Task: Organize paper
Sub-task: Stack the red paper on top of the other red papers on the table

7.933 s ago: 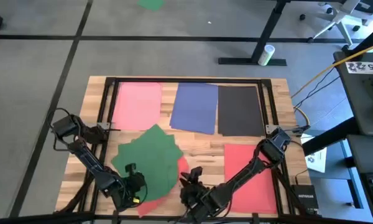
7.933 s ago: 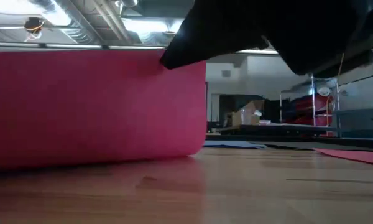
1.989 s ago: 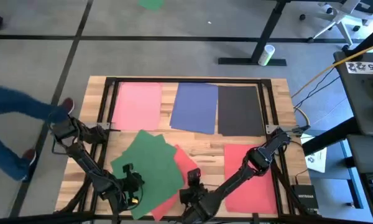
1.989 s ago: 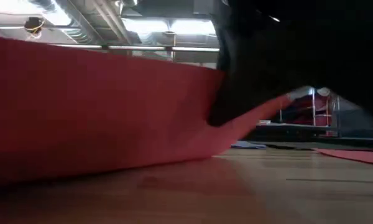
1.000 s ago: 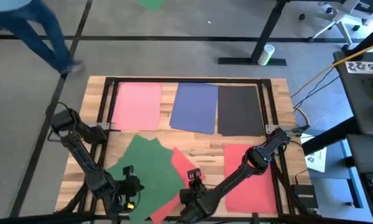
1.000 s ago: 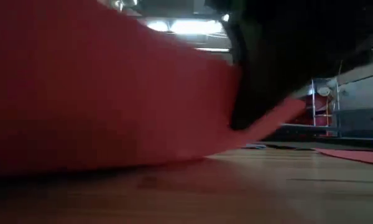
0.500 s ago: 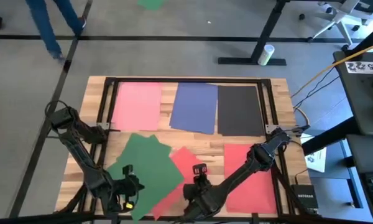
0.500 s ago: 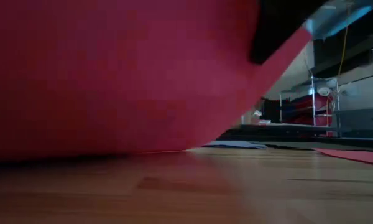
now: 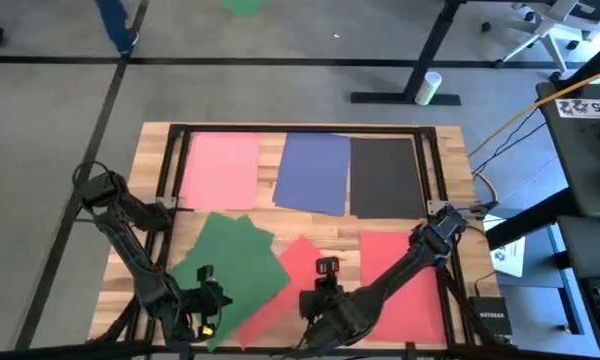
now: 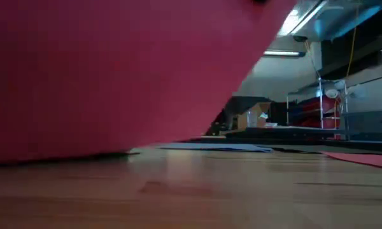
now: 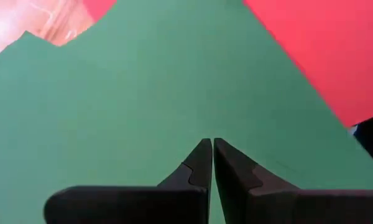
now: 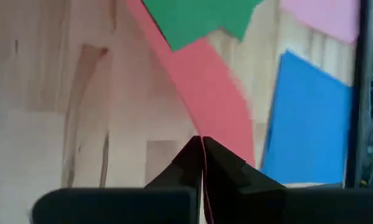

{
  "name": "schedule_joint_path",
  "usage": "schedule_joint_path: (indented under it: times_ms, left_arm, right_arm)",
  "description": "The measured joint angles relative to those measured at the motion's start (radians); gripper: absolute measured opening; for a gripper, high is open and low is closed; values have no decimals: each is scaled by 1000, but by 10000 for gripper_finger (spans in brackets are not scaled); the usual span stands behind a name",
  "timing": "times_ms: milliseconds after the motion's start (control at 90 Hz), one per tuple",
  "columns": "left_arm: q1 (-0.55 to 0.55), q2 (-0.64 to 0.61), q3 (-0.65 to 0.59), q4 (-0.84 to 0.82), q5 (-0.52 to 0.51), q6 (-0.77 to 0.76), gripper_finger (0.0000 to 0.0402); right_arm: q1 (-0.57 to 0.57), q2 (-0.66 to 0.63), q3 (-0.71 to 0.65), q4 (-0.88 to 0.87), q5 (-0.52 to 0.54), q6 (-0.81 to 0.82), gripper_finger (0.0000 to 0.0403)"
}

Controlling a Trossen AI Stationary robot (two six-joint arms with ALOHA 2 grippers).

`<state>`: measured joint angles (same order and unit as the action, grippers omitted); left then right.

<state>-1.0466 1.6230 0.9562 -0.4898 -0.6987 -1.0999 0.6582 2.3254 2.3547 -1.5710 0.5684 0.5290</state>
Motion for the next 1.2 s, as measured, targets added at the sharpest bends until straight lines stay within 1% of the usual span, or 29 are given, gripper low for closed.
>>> schedule_joint_path:
  times_ms: [122, 278, 533, 733, 800, 911, 1000, 1089, 1200]
  left_arm:
    - [0, 0, 0, 0, 0, 0, 0]
    - [0, 0, 0, -1, 0, 0, 0]
    - [0, 0, 1, -1, 0, 0, 0]
    - [0, 0, 1, -1, 2, 0, 0]
    - [0, 0, 1, -1, 2, 0, 0]
    - [0, -1, 1, -1, 3, -1, 0]
    - [0, -1, 1, -1, 3, -1, 0]
    - [0, -1, 1, -1, 3, -1, 0]
    - [1, -1, 1, -1, 3, -7, 0]
  right_arm:
    - [-5, -71, -31, 0, 14, 11, 0]
    - [-6, -149, -147, 0, -35, 65, 0]
    - [3, -324, -413, -1, -108, 175, 0]
    - [11, -545, -636, -1, -119, 349, 0]
    - [17, -622, -714, -1, -141, 424, 0]
    - [36, -742, -839, -1, -201, 567, 0]
    - [65, -801, -926, 0, -270, 681, 0]
    - [98, -824, -991, -1, -356, 785, 0]
    - [141, -825, -1037, 0, -477, 900, 0]
